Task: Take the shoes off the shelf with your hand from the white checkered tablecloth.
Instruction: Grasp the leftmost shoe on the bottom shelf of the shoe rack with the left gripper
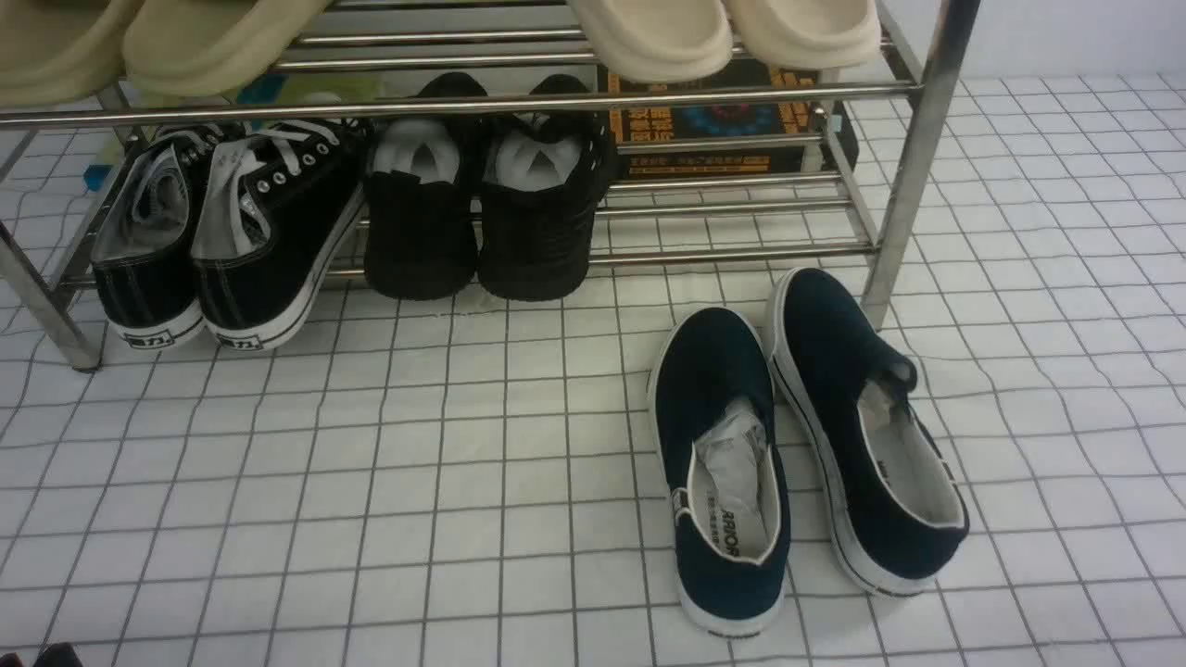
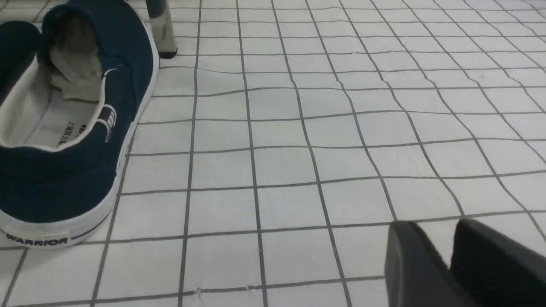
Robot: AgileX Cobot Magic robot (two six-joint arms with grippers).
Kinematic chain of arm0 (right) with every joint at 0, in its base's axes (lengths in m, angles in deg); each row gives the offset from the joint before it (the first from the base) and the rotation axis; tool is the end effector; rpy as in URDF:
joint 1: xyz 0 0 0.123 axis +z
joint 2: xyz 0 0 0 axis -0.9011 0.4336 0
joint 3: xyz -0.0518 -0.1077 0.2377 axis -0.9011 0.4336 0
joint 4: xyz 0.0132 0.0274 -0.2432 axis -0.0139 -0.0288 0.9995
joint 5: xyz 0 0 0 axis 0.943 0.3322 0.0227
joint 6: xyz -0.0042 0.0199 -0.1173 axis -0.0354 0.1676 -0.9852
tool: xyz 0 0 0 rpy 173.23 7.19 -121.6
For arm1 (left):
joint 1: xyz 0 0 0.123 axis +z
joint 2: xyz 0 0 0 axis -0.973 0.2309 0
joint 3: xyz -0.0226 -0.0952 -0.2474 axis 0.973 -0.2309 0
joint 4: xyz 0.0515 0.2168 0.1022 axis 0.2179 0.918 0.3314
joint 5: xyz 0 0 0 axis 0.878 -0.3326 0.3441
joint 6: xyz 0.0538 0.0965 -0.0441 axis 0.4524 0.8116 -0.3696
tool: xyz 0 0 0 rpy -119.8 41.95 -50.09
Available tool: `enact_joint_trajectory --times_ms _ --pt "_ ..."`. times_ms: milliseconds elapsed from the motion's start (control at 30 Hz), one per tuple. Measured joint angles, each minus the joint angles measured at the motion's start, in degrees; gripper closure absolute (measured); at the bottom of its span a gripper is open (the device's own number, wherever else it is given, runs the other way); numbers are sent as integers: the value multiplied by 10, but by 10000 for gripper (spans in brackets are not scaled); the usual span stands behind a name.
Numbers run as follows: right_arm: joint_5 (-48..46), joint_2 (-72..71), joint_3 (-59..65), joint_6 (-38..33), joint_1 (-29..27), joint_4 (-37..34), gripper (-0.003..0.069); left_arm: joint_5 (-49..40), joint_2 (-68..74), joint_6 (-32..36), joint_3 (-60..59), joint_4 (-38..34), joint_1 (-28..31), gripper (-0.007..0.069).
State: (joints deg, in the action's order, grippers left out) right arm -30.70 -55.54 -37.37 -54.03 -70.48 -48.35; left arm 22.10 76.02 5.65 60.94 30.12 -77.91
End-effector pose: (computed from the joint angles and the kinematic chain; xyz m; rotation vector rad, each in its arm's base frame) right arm 0.0910 -0.0073 0.1660 0.0808 1.8737 -0.0584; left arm 0.0916 0.0047 0.1635 -0.1565 1.8654 -0.0648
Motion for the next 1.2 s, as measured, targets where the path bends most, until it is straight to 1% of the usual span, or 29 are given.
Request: enact_joint_trajectory --times_ms 700,767,867,900,933,1067,1200 --pt "0 0 0 0 0 0 465 2 0 -7 0 -2 0 385" --pt "0 0 0 0 0 0 460 12 0 -58 -1 -50 0 385" --pt "0 0 0 0 0 0 456 26 0 -152 -1 -161 0 385" --pt "0 0 0 0 0 0 456 27 0 -158 -1 -168 0 385" --pt "0 0 0 0 0 0 454 38 0 -211 -1 -222 0 385" --pt "0 0 0 0 0 -1 450 55 0 -264 -1 -268 0 385" --pt "0 0 0 0 0 -1 449 66 0 -266 -1 -276 0 385"
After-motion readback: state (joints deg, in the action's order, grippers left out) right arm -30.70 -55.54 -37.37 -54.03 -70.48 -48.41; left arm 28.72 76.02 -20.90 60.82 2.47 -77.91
